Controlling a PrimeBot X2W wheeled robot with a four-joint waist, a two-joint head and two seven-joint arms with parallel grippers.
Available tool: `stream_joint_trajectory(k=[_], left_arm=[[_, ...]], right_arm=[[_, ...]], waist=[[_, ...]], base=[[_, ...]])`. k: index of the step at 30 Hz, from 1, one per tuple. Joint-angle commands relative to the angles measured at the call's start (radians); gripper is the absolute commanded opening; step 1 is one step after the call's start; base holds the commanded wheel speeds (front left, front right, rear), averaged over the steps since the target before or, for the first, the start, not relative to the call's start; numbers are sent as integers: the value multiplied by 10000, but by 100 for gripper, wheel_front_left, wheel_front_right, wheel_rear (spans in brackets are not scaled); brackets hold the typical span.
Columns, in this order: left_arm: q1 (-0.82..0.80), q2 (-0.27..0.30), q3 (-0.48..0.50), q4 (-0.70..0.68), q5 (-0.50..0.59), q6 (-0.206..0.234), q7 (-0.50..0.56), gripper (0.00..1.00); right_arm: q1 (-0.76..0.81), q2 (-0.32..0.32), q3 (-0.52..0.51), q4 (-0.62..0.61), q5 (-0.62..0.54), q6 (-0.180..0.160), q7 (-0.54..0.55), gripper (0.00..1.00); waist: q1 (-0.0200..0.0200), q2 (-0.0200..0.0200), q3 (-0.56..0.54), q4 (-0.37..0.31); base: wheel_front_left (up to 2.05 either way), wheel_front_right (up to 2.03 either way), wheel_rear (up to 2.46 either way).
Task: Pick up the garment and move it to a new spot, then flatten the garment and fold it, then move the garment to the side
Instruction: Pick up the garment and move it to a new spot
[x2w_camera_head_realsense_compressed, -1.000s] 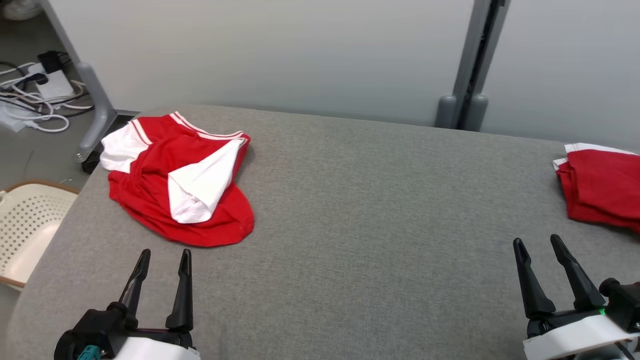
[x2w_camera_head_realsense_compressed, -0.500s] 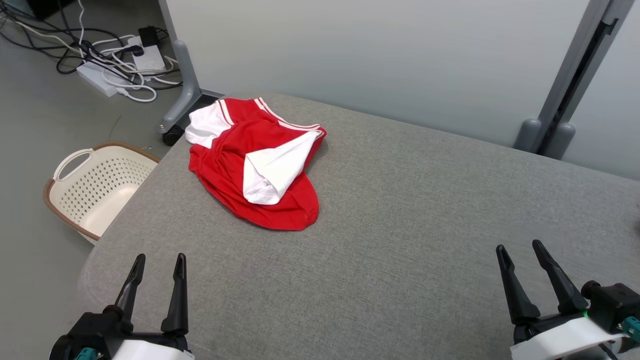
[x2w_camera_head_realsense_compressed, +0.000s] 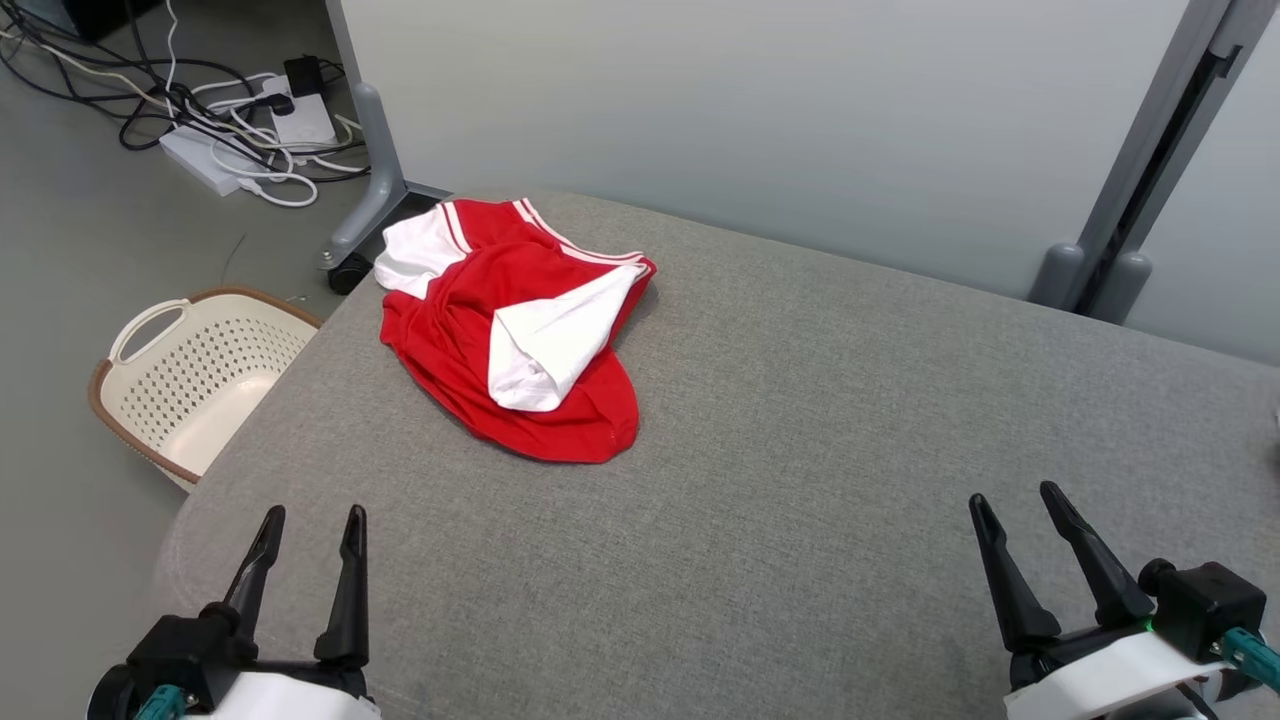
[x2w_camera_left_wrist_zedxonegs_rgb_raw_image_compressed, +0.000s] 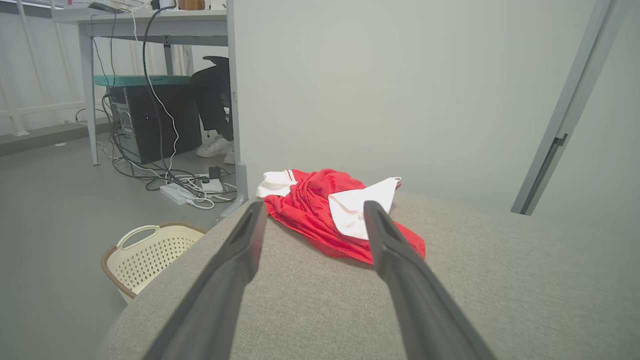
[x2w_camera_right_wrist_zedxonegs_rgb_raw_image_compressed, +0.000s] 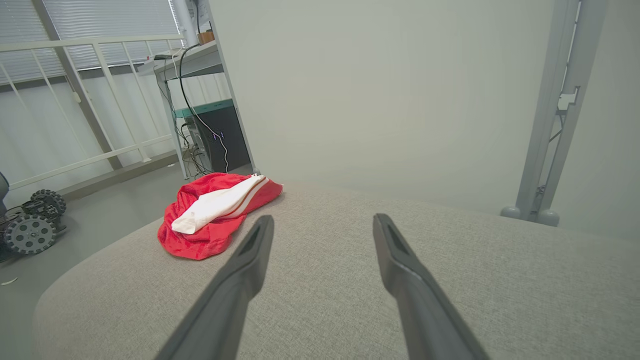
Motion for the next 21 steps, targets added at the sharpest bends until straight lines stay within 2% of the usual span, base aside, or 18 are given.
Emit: stream_joint_trajectory(k=[1,10,16,21], left_arm=[[-170,70,-4,-121,-74,19,118,100],[-1503,649,150,-462,-417,-42,1860,100],[-3232,1184,700,415,-1256,-128,3204,100],[-4266,1601,935,1163,-1598,-202,3747,100]], right_arm=[[-133,-77,29,39,83,2,-37,100],[-436,-95,353,104,253,0,-36,100],[-802,-231,481,55,300,0,-38,100],[-1090,-357,609,33,336,2,-38,100]], waist=[[0,-1,33,-76],[0,-1,415,-862],[0,-1,1008,-1620],[0,-1,1380,-2163]], base=[[0,0,0],[0,0,0],[0,0,0],[0,0,0]])
